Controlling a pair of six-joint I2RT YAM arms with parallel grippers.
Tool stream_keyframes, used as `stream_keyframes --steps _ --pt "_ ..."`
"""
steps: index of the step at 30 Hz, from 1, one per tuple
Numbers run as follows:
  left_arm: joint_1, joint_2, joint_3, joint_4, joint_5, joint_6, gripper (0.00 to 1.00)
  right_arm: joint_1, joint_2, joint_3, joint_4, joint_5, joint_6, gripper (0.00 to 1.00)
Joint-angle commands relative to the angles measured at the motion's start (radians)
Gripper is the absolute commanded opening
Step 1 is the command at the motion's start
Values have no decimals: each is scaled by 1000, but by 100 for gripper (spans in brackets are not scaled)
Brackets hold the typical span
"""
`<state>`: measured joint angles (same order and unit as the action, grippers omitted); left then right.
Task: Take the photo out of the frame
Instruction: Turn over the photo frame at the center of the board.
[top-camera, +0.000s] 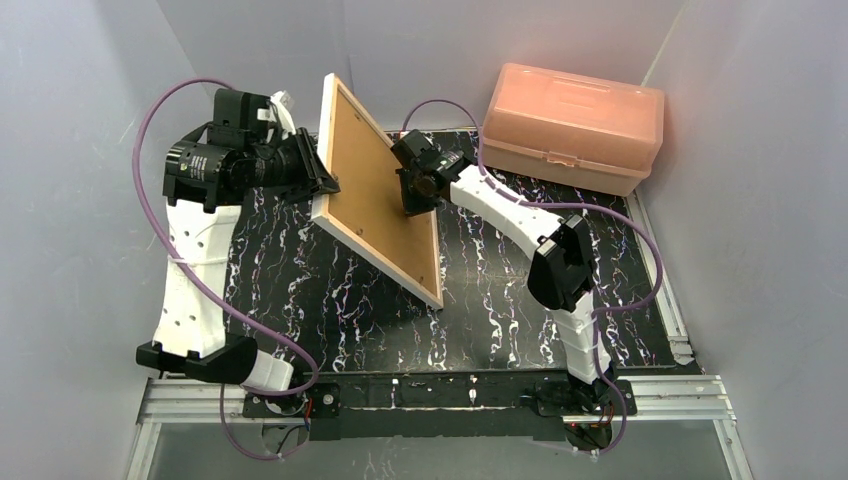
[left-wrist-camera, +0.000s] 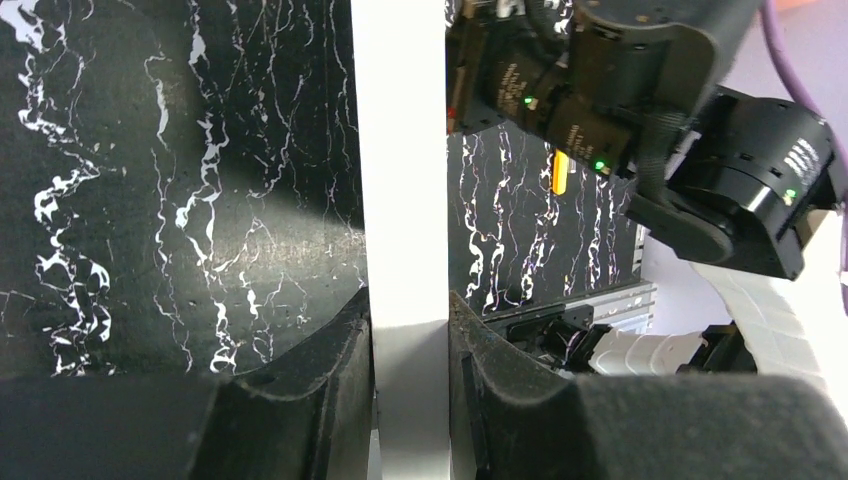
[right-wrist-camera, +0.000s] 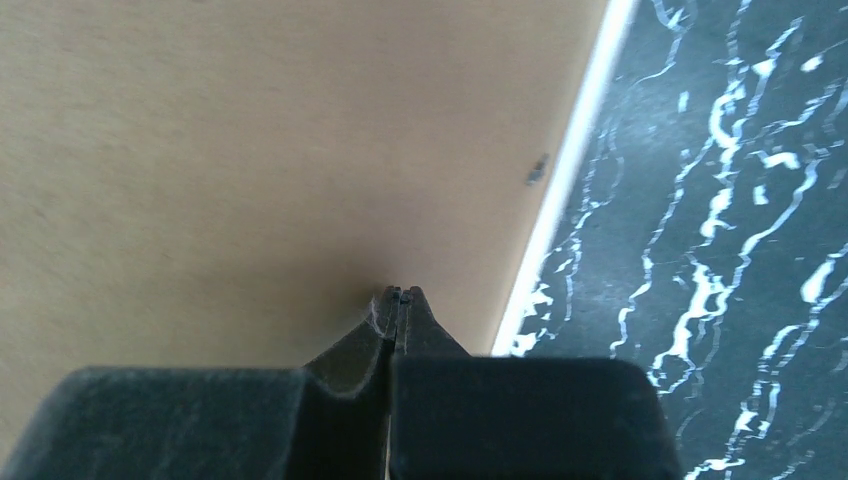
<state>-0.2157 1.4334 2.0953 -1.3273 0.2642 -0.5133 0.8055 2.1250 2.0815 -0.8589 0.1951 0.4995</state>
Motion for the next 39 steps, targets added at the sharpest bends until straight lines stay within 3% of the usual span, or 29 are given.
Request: stream_keyframes --steps 1,16,20,29,35,39 --pt "-69 5 85 54 -13 -17 10 1 -3 -6 32 -107 68 1" --pt "-323 96 208 168 -61 -102 13 -24 19 -10 50 -161 123 1" --pt "-350 101 176 237 -19 -133 23 -38 3 -28 42 -148 125 1" --pt "-353 30 -47 508 125 -253 60 -87 -77 -162 95 -158 132 1" --pt "-353 8 -168 598 169 -297 64 -105 -98 -177 106 -158 118 1" --pt "-353 28 -173 641 190 -318 64 -124 -108 -199 125 -201 97 1"
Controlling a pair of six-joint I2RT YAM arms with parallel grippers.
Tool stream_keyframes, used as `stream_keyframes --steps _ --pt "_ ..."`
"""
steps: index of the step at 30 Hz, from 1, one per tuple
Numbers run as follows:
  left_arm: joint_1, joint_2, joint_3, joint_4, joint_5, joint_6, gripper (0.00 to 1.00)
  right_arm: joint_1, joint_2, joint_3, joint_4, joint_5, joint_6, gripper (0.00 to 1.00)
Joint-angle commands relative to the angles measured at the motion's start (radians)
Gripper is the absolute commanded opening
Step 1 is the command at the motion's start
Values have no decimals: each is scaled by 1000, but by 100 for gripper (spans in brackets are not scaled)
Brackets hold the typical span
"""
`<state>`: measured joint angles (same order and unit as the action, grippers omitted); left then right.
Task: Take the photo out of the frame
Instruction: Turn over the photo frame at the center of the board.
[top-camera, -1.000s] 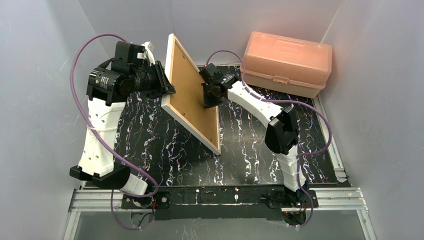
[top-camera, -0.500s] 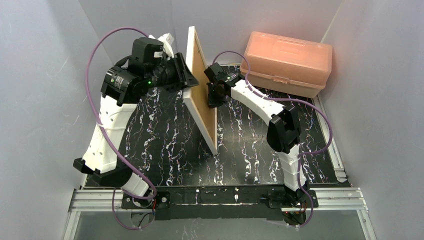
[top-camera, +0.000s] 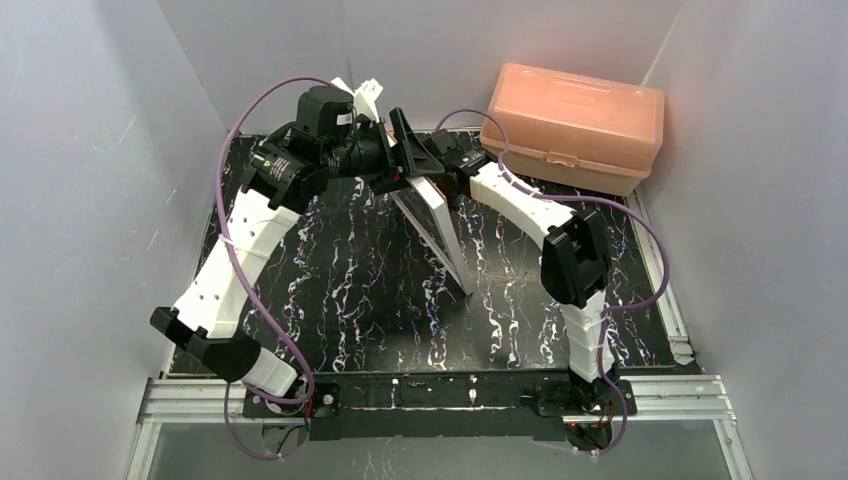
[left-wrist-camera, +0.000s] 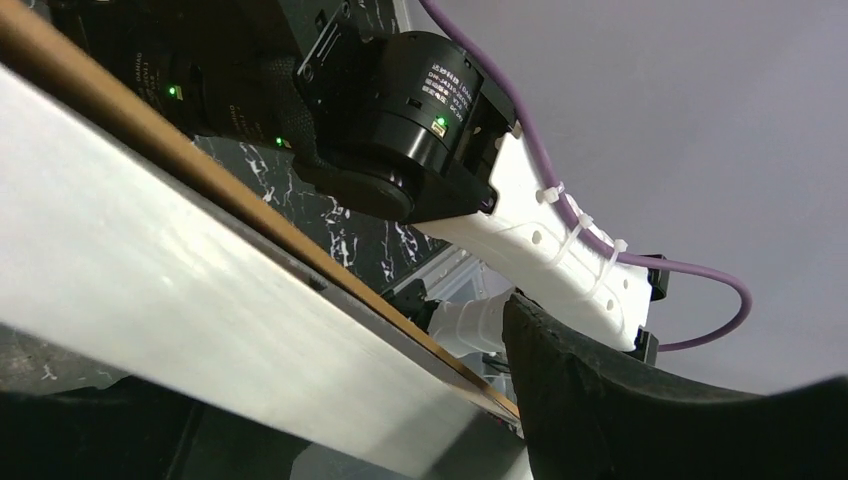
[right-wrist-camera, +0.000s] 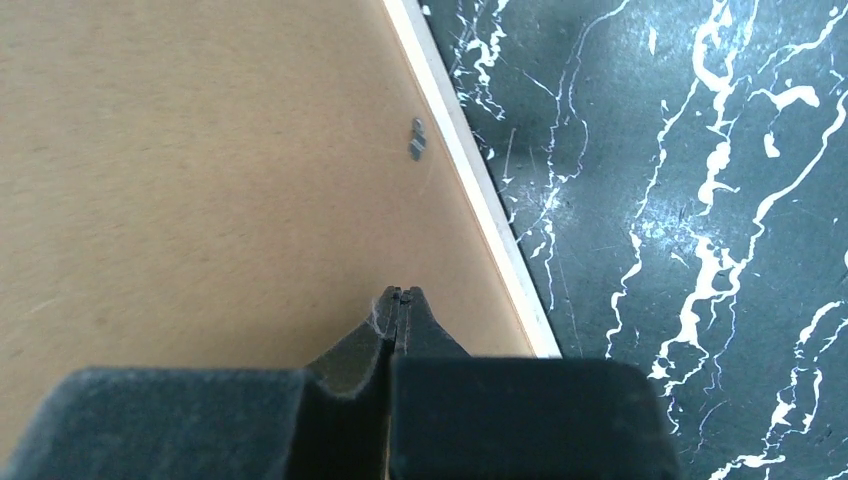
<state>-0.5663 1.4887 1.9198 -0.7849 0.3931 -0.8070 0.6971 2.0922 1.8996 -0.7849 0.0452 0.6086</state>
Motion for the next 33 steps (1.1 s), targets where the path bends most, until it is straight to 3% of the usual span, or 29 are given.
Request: stream_keyframes --steps 1,14,23,33 --pt "-3 -13 17 97 68 -27 64 -22 -78 -27 59 -80 -27 1" --pt "-1 166 186 67 129 -58 63 -70 -101 -111 72 -162 -165 1" --pt "-1 264 184 65 179 -53 63 -212 -102 -209 213 -471 -217 1" --pt "-3 374 209 99 232 -63 71 -255 -87 -254 319 -600 -279 1"
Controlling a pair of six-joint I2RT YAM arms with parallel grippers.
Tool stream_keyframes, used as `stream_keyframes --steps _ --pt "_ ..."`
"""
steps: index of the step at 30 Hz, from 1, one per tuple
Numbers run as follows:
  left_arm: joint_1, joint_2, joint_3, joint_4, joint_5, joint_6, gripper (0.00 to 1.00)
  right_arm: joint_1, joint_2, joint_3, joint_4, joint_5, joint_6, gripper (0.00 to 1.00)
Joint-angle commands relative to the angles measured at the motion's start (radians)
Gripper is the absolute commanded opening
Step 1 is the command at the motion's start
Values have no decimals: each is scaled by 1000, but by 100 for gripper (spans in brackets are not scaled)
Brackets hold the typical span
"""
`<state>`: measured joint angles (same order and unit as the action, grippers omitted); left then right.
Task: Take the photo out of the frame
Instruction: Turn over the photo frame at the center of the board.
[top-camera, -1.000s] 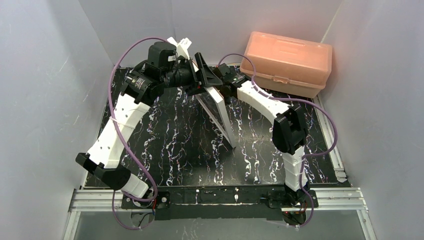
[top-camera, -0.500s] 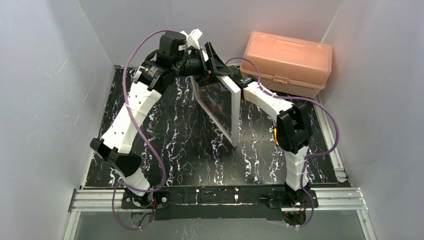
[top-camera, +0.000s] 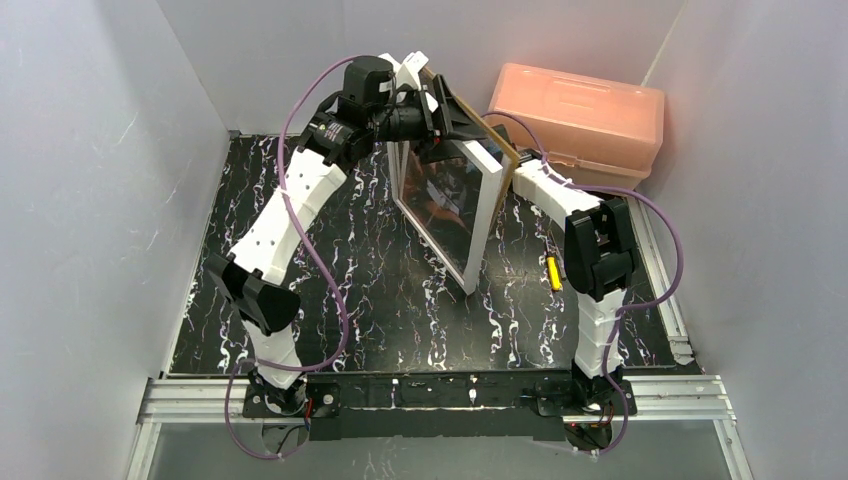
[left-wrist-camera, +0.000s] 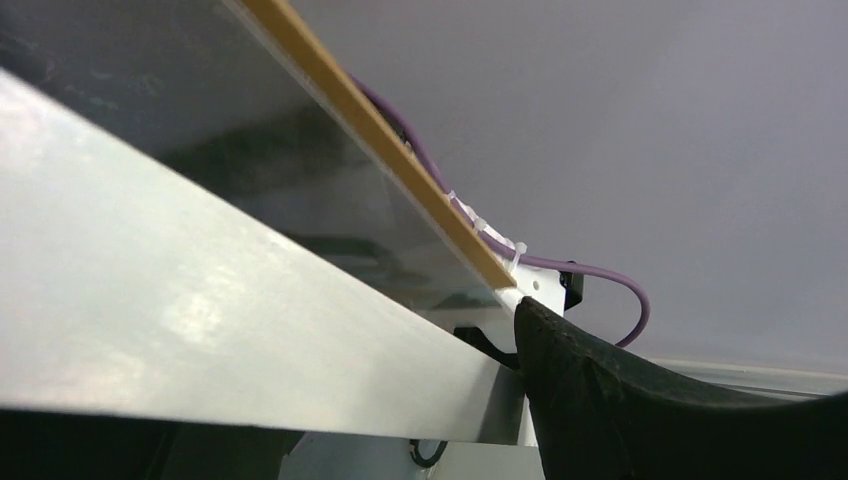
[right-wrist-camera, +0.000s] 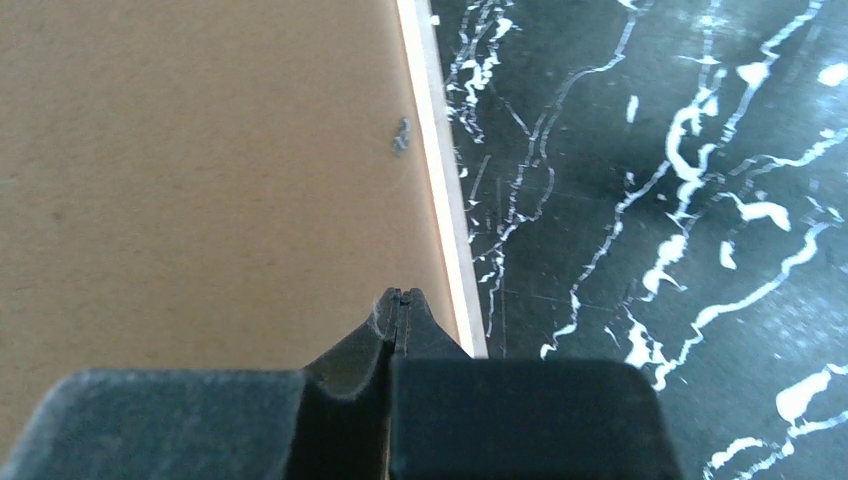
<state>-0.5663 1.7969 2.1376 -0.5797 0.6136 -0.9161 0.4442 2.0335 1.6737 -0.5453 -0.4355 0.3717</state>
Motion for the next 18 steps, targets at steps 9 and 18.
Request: stream_keyframes --steps 9,18 --pt "-1 166 43 -272 30 84 82 -11 6 -27 172 -243 -69 1" --pt "-1 183 -3 -307 26 103 82 -22 -7 -67 246 -305 -57 1"
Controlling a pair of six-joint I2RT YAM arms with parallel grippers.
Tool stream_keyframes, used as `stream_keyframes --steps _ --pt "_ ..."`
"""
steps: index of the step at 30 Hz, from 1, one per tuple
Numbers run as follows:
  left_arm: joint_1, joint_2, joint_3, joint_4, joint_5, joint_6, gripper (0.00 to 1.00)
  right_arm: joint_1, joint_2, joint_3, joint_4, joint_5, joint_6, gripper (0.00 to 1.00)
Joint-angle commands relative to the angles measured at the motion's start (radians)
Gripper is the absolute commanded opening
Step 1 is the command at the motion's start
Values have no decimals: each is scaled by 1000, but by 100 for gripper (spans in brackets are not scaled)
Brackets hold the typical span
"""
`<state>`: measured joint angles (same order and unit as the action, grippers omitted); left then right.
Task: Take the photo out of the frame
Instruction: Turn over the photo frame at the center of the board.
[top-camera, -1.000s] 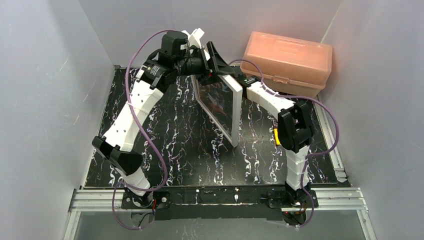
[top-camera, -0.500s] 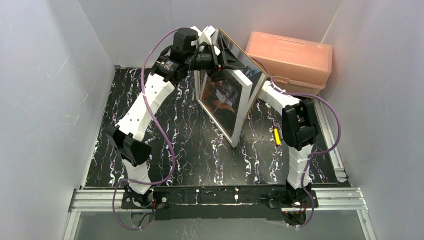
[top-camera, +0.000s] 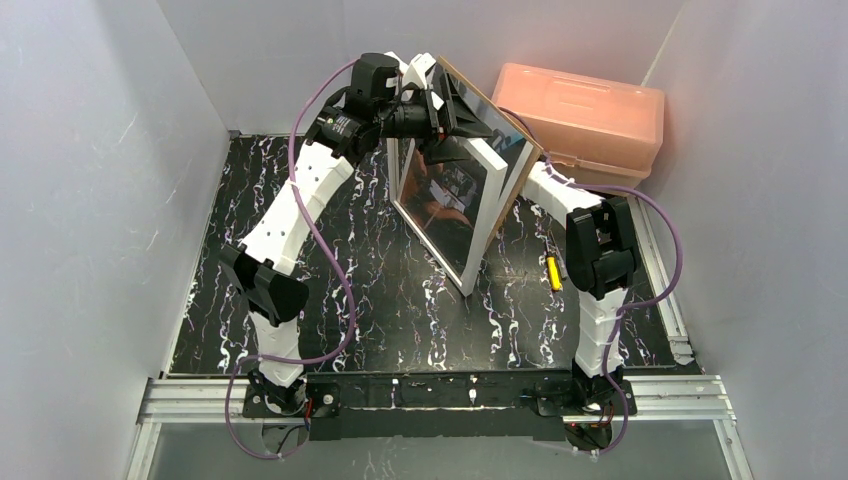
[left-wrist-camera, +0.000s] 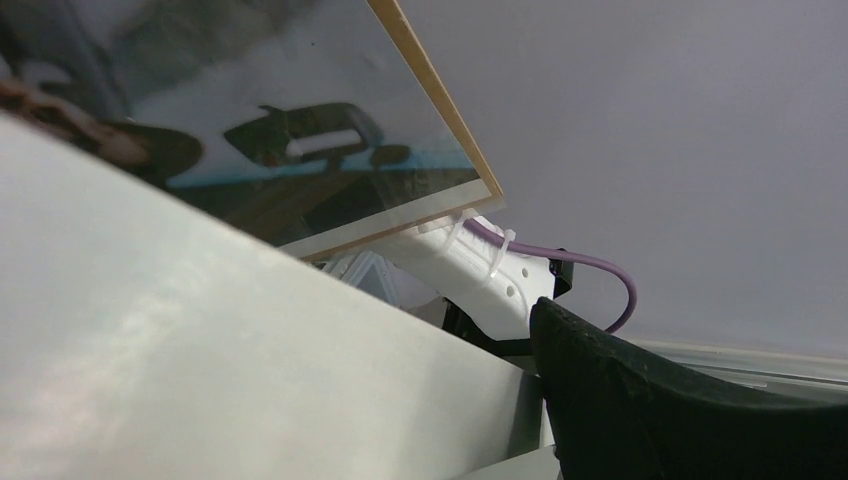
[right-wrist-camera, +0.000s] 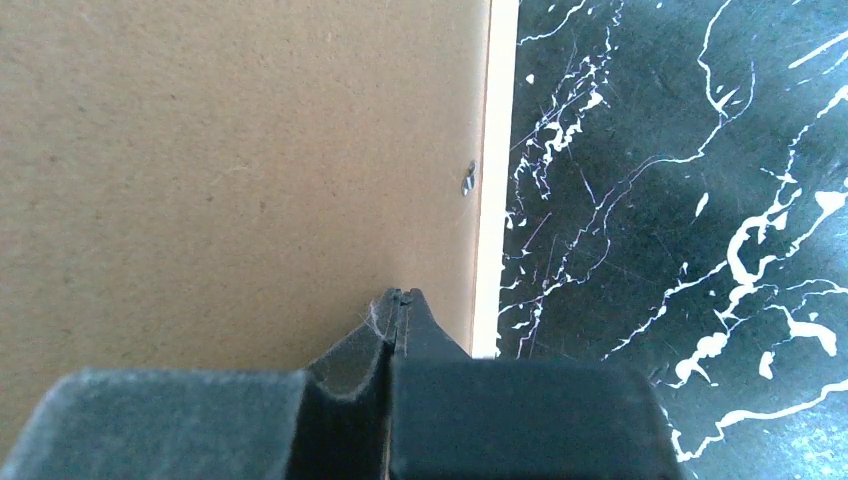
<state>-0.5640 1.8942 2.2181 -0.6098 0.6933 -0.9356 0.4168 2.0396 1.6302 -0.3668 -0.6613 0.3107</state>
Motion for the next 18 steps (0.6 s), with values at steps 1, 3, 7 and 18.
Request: stream_keyframes --steps 1,3,7,18 --pt "-4 93 -82 -277 -53 115 83 5 -19 -25 63 -71 2 1" --pt "-5 111 -70 -277 -45 107 84 7 -33 -28 51 -62 -8 1" --pt "-8 142 -34 -276 -46 99 90 10 -61 -34 38 -31 -11 1" --pt "-2 118 69 -68 -14 -76 99 29 -93 8 -47 73 -51 1"
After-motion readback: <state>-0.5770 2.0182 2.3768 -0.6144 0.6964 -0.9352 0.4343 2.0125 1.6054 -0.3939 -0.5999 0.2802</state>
